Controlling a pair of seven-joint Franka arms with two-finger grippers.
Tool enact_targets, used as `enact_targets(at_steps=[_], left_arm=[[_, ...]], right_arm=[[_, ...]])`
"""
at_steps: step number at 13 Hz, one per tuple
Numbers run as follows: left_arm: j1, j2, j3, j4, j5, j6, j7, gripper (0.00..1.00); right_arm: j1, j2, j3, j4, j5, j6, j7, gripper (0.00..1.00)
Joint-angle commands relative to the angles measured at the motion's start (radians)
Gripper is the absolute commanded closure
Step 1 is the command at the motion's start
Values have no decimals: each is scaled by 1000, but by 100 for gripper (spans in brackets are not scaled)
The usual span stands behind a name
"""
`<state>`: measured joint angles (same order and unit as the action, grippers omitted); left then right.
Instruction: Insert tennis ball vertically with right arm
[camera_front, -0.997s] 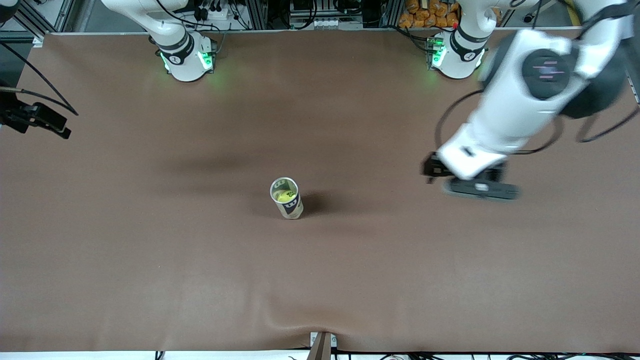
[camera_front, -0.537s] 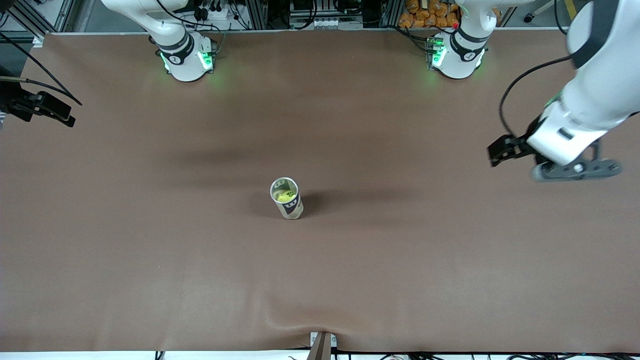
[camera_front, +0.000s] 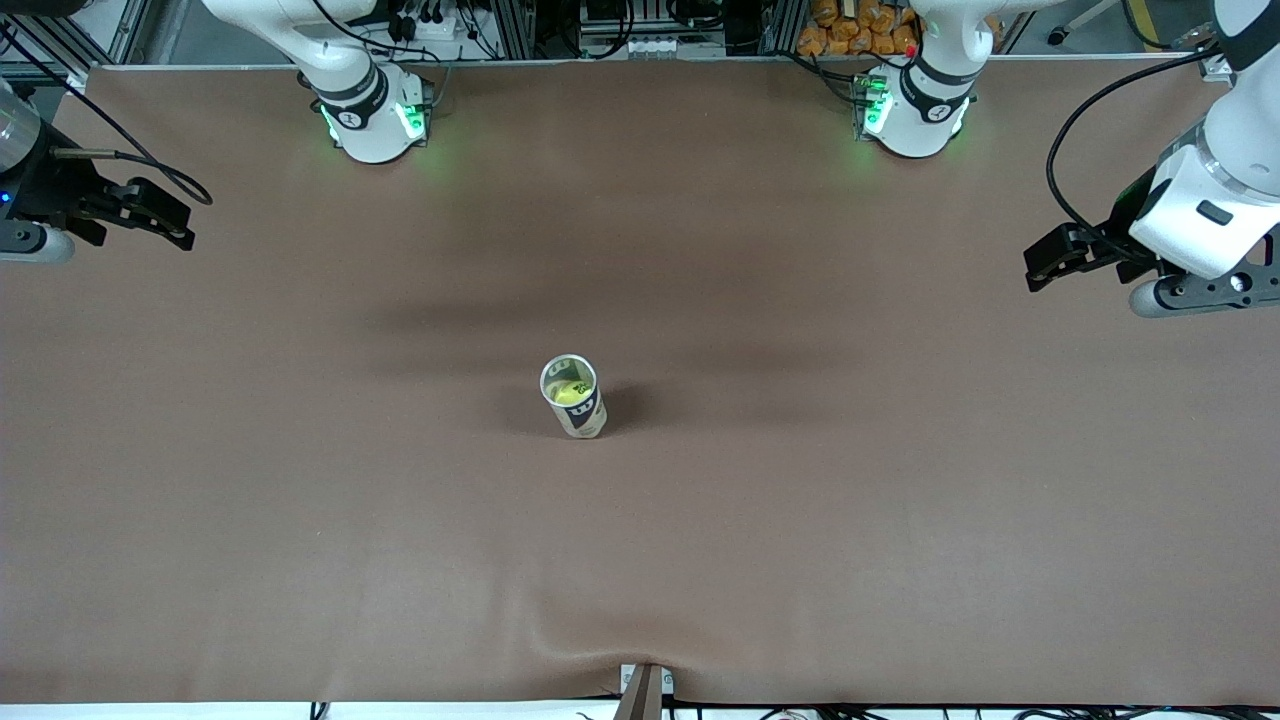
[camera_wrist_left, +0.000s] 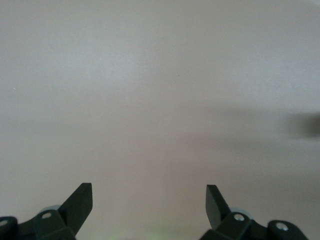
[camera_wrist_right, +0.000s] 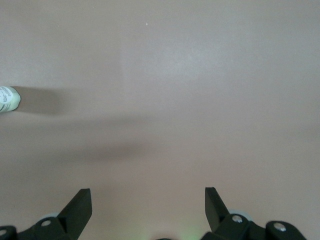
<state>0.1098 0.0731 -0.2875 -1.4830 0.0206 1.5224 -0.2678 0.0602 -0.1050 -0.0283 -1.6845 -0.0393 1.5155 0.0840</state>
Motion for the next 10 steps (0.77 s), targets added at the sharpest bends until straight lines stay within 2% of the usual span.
enact_targets(at_steps=[1,3,7,10], left_arm=[[31,-27,-4,-19,-28,-13,34,0],[48,-32,2,-22,-31,-13,99,0],[-93,-93,167,-106,-31,-5,151,0],[-107,-153,186,-164,-31,7,164,0]], right_arm=[[-19,-21,2,-7,-5,-64,3,0],[-16,-15,7,-4,-5,-81,3,0],[-19,22,11,58,-4,-103,5,0],[-16,28,7,62,-4,-101,5,0]])
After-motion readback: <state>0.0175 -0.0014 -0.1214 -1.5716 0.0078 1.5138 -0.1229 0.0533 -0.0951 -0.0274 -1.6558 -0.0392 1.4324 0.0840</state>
